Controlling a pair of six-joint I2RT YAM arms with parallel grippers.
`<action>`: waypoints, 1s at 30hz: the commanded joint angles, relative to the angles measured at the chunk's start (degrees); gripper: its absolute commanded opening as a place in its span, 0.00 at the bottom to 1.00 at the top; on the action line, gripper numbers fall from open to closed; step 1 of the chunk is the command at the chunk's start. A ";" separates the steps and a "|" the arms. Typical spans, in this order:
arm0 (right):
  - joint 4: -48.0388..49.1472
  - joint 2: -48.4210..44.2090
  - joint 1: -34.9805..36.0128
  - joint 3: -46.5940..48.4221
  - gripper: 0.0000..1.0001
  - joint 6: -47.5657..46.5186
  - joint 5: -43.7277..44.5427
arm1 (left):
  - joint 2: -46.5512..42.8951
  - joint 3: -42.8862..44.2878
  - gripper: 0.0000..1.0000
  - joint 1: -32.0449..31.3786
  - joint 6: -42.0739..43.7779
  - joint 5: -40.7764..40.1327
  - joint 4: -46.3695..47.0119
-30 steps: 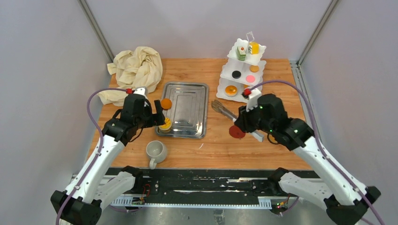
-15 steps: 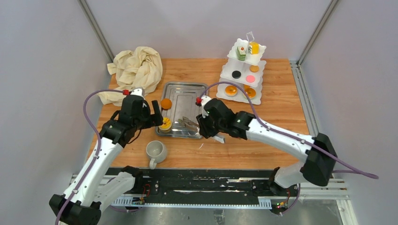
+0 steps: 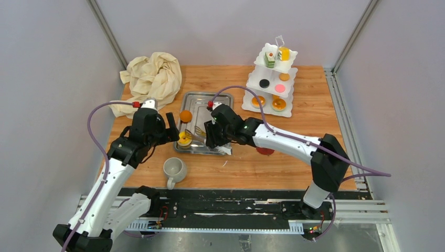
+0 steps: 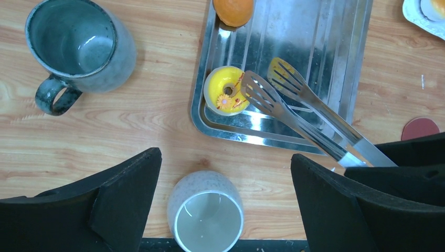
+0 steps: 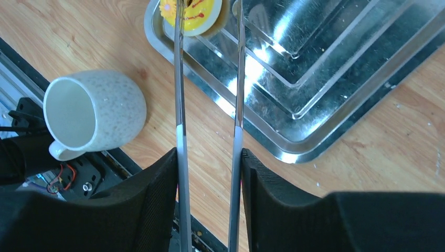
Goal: Serve the afternoon tea
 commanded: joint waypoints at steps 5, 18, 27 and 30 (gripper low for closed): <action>2.58 5.12 -0.02 4.83 0.45 3.17 -1.52 | -1.12 0.69 0.98 0.55 0.63 -1.06 0.08; 2.63 2.96 -0.61 2.32 0.16 2.94 -1.07 | -1.64 0.31 0.98 0.70 1.27 -0.76 0.59; 1.45 -4.44 -1.53 -2.75 0.01 2.54 3.74 | -1.56 0.29 0.98 0.79 1.56 -0.26 0.82; 1.01 -7.26 -2.11 -5.19 0.01 2.15 7.32 | -1.56 0.09 0.98 0.79 1.51 0.10 1.03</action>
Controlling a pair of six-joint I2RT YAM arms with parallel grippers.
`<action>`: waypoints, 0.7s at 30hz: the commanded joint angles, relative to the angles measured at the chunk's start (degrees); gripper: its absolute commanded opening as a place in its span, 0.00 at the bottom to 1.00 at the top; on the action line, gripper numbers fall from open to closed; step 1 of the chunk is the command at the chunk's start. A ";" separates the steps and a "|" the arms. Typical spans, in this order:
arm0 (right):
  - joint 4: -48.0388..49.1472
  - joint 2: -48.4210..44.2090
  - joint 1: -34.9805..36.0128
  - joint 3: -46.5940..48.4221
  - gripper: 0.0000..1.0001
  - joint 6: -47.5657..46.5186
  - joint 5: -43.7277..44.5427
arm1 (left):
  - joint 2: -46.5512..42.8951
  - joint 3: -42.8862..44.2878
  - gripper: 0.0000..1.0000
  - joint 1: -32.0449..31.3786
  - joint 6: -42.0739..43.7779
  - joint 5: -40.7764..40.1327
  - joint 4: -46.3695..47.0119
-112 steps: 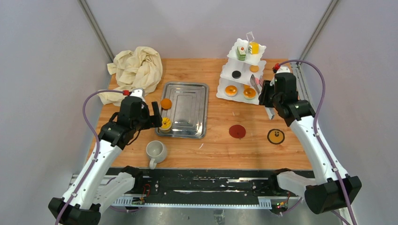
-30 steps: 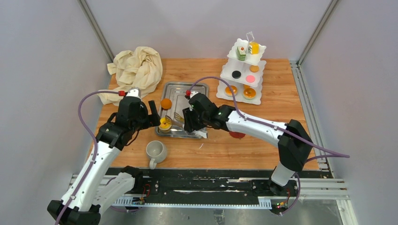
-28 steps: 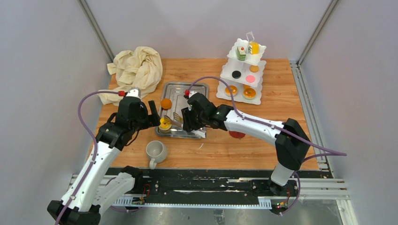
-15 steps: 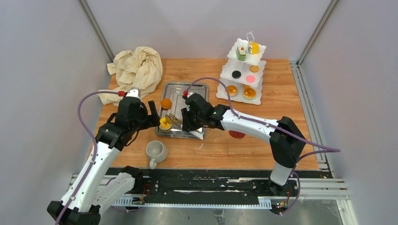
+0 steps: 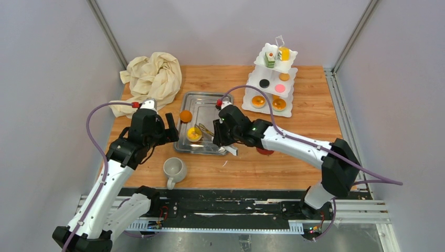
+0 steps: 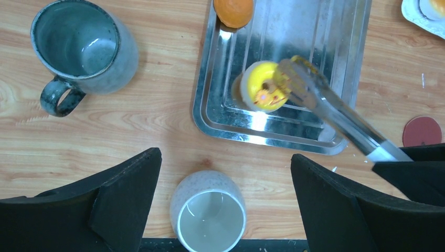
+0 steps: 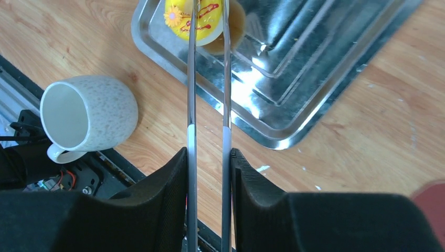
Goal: Serve the afternoon tea
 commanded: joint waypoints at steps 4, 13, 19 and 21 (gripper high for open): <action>0.17 -7.88 -2.84 -4.78 0.01 -0.55 8.17 | -0.54 -0.02 0.98 0.74 0.51 0.70 1.57; -0.03 -13.13 -7.32 -5.01 0.01 -2.28 8.39 | -0.81 0.29 0.98 0.72 0.67 0.54 1.24; -1.03 -14.86 -9.60 -1.06 0.00 -4.72 7.86 | -0.84 0.20 0.98 0.72 0.51 0.83 1.58; -1.13 -15.21 -10.56 0.26 0.01 -5.02 7.52 | -0.81 0.25 0.98 0.73 0.51 0.73 1.51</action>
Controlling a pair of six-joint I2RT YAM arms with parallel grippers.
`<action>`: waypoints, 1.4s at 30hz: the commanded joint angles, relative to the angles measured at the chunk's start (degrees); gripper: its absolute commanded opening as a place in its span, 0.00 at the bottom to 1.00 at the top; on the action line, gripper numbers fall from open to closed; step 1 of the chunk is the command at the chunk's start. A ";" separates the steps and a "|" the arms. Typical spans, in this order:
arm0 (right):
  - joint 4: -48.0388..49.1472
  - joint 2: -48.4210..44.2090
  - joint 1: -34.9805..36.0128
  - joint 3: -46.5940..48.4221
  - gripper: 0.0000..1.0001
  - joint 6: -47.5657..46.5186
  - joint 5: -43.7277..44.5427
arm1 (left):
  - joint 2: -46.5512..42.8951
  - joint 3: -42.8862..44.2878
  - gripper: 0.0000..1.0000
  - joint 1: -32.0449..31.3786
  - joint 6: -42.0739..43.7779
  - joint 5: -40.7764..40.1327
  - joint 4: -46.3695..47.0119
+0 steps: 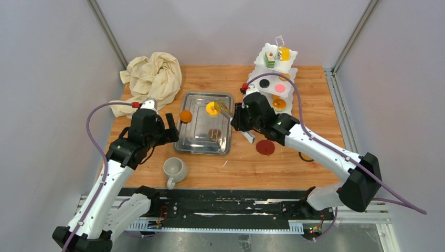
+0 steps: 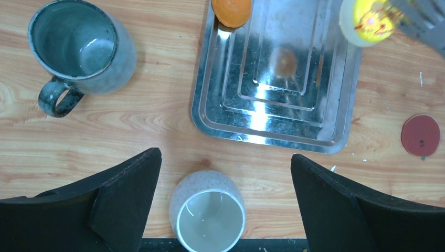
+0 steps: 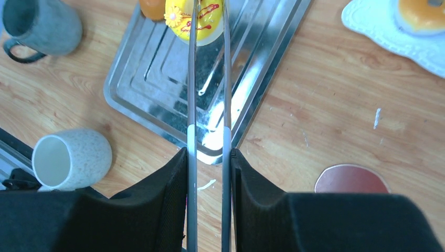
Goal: Serve the afternoon tea
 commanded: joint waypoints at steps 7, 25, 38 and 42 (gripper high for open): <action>0.25 -5.89 -6.99 3.91 0.01 -1.94 -1.80 | -0.58 0.51 0.98 0.73 0.90 2.44 2.28; -10.33 -23.55 -27.57 -4.72 0.01 -4.00 -3.77 | 1.53 1.12 0.98 0.66 1.52 2.46 3.20; -12.22 -24.20 -39.06 -3.98 0.01 -6.54 -6.11 | 1.68 0.88 0.98 0.66 1.29 2.51 3.07; -11.31 -23.09 -42.84 -2.51 0.01 -6.94 -7.70 | 1.98 0.80 0.98 0.66 0.98 2.89 3.37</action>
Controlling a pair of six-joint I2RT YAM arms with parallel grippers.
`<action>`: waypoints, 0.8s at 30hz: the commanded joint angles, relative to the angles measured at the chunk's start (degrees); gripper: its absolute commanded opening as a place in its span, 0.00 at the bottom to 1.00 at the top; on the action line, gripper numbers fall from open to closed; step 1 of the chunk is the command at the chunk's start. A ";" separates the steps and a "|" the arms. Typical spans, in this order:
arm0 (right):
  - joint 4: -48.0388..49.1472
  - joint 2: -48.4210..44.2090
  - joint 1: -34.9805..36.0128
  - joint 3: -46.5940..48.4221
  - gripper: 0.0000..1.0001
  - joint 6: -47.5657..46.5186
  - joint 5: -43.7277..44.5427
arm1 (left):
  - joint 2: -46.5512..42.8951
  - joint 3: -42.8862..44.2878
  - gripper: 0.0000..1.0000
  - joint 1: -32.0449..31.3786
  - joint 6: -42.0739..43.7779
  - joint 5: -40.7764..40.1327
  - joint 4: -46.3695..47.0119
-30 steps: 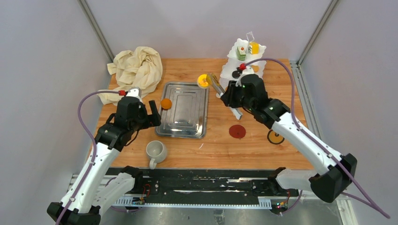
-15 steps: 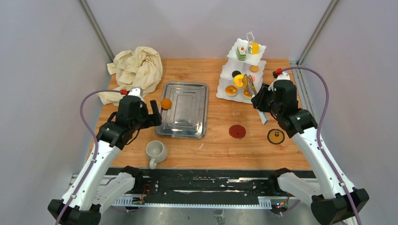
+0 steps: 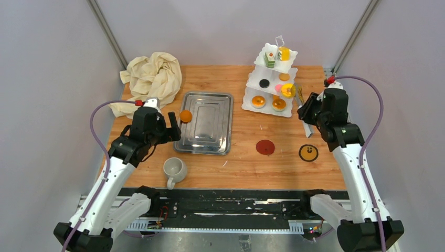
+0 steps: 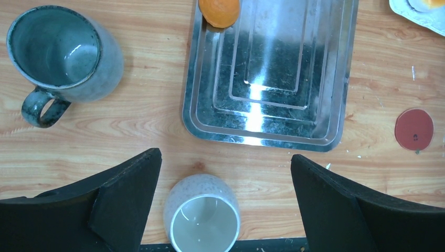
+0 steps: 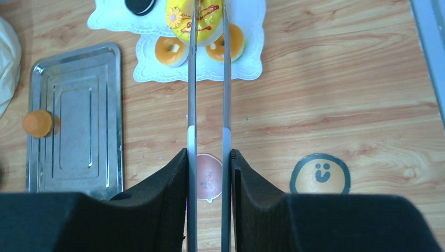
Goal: Serve the afternoon tea
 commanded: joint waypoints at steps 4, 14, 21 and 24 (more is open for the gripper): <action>4.37 2.61 -6.87 3.41 0.01 -0.91 -4.12 | 0.53 0.77 0.98 0.43 -0.31 0.51 1.83; 12.72 12.52 -9.73 8.61 0.00 1.58 -7.10 | 2.07 1.29 0.98 0.43 0.18 -0.59 1.86; 16.95 20.43 -9.73 13.07 0.00 2.58 -7.17 | 4.13 1.93 0.98 0.42 0.41 -0.82 2.71; 19.33 23.14 -9.71 14.25 0.01 2.91 -7.26 | 4.39 2.18 0.98 0.43 0.89 -1.82 2.44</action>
